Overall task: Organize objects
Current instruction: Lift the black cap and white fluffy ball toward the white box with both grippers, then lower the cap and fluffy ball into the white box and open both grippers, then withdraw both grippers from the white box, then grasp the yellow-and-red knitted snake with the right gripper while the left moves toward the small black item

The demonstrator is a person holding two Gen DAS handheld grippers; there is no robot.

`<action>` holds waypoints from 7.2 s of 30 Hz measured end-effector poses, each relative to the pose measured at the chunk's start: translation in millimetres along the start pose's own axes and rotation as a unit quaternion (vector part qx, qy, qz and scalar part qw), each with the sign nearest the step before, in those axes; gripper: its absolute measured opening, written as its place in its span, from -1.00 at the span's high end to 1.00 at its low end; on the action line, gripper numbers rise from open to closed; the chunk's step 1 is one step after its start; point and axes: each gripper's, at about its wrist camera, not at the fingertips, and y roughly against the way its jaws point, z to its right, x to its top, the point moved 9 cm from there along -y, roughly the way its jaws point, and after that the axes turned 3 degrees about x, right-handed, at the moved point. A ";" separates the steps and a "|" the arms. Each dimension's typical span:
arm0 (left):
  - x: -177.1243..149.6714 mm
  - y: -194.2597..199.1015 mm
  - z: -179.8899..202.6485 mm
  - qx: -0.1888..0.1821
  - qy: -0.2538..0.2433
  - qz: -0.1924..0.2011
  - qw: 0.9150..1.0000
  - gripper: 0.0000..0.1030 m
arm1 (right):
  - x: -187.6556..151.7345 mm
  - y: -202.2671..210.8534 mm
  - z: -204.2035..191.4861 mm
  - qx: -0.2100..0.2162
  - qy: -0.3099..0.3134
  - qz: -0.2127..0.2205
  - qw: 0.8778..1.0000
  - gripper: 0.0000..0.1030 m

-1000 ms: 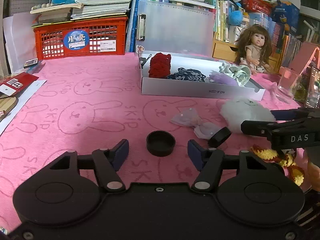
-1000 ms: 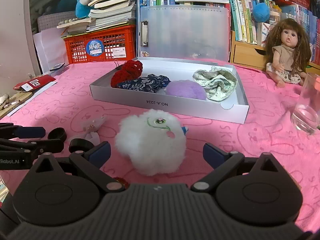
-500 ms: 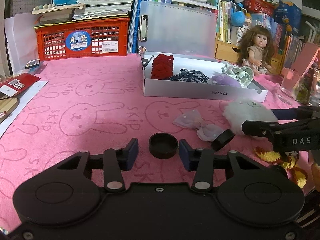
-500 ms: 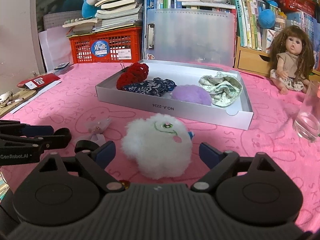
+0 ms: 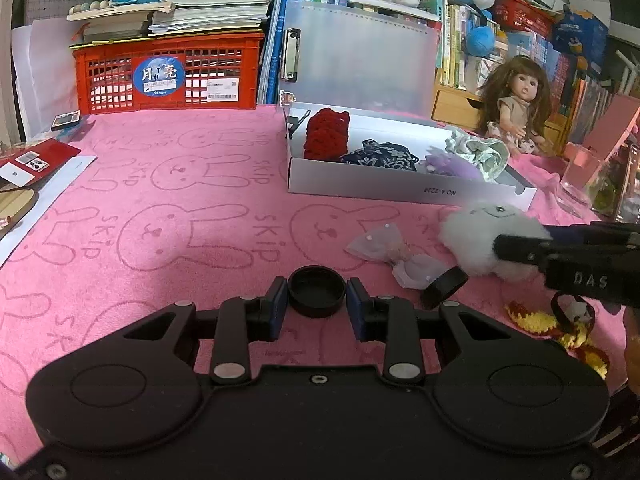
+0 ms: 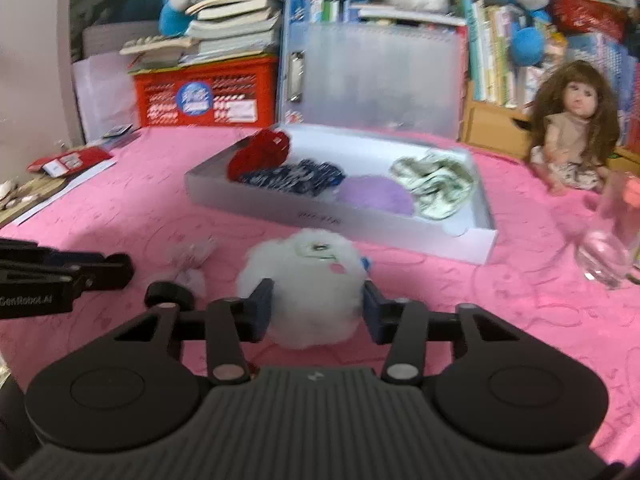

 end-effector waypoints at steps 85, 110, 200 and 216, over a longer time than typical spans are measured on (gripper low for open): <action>126.8 -169.4 45.7 -0.016 0.031 0.002 0.999 0.42 | 74.5 -107.2 123.9 -0.047 -0.218 -0.002 0.975 0.16; 126.0 -106.8 53.8 -0.054 0.003 0.037 0.998 0.10 | 74.3 -58.7 97.7 -0.029 -0.139 0.024 0.990 -0.42; -7.0 9.5 81.5 -0.103 -0.108 0.033 0.988 0.68 | -54.8 73.4 -7.2 -0.042 0.029 0.023 0.998 0.44; -6.9 22.6 86.3 -0.122 -0.117 0.042 0.985 0.76 | -36.4 90.2 29.8 -0.070 -0.043 0.068 0.994 0.44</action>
